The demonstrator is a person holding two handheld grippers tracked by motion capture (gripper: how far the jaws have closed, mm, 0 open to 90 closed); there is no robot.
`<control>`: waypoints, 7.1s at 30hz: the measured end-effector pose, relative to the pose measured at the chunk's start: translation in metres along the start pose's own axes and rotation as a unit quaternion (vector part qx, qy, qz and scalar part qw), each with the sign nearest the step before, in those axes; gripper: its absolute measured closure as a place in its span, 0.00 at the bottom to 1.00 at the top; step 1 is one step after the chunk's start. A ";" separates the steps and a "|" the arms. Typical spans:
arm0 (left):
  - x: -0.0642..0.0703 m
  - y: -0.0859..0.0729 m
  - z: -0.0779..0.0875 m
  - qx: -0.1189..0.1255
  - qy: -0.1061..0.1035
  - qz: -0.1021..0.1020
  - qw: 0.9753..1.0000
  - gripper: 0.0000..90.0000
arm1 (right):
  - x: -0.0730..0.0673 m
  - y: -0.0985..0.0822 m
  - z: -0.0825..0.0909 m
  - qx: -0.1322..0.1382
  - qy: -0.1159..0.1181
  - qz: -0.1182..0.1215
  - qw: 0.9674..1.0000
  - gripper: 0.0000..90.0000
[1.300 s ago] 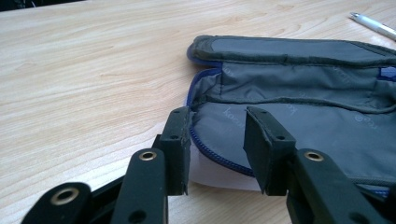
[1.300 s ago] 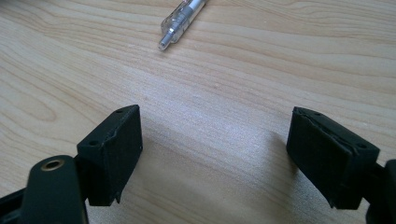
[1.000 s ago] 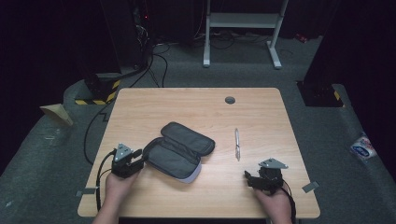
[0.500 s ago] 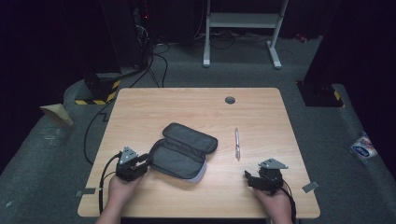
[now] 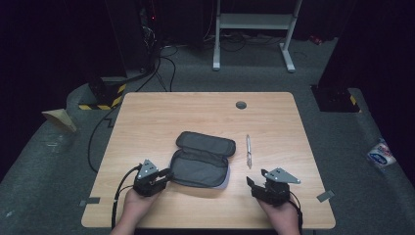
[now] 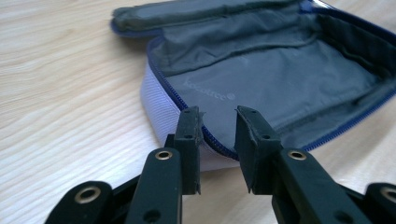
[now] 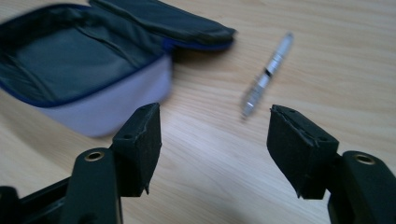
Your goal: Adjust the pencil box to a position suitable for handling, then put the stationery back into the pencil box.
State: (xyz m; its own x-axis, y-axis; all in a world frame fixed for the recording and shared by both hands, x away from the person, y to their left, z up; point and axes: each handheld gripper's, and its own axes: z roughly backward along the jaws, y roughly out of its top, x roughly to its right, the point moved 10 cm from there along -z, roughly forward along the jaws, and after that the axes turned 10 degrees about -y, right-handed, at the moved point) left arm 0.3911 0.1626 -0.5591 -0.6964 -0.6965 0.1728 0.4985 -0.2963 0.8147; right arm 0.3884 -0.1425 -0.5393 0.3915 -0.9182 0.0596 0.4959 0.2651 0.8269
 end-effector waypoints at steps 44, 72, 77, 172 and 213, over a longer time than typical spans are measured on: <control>0.024 0.012 -0.028 0.008 -0.008 -0.041 0.999 0.76 | -0.033 0.029 -0.070 -0.019 -0.009 0.014 1.000 0.86; -0.018 0.015 0.025 0.046 0.065 -0.037 0.996 0.66 | -0.028 0.035 -0.049 0.029 -0.009 0.028 0.999 0.67; -0.037 0.005 0.037 0.057 0.070 0.009 0.996 0.64 | -0.032 0.033 -0.043 0.037 -0.003 0.028 0.999 0.67; -0.082 -0.038 0.020 -0.034 0.129 0.060 0.989 0.39 | 0.048 0.031 -0.128 -0.120 -0.085 -0.036 0.989 0.68; -0.082 -0.039 0.020 -0.037 0.130 0.058 0.989 0.39 | 0.050 0.042 -0.108 -0.113 -0.082 -0.007 0.990 0.87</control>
State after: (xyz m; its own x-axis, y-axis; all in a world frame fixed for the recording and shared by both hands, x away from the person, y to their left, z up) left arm 0.4187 0.2445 -0.5938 -0.4815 -0.8699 0.1072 0.6103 -0.2450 0.7534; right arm 0.5124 -0.1453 -0.5623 0.2615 -0.9527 0.1550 0.6681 0.2945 0.6833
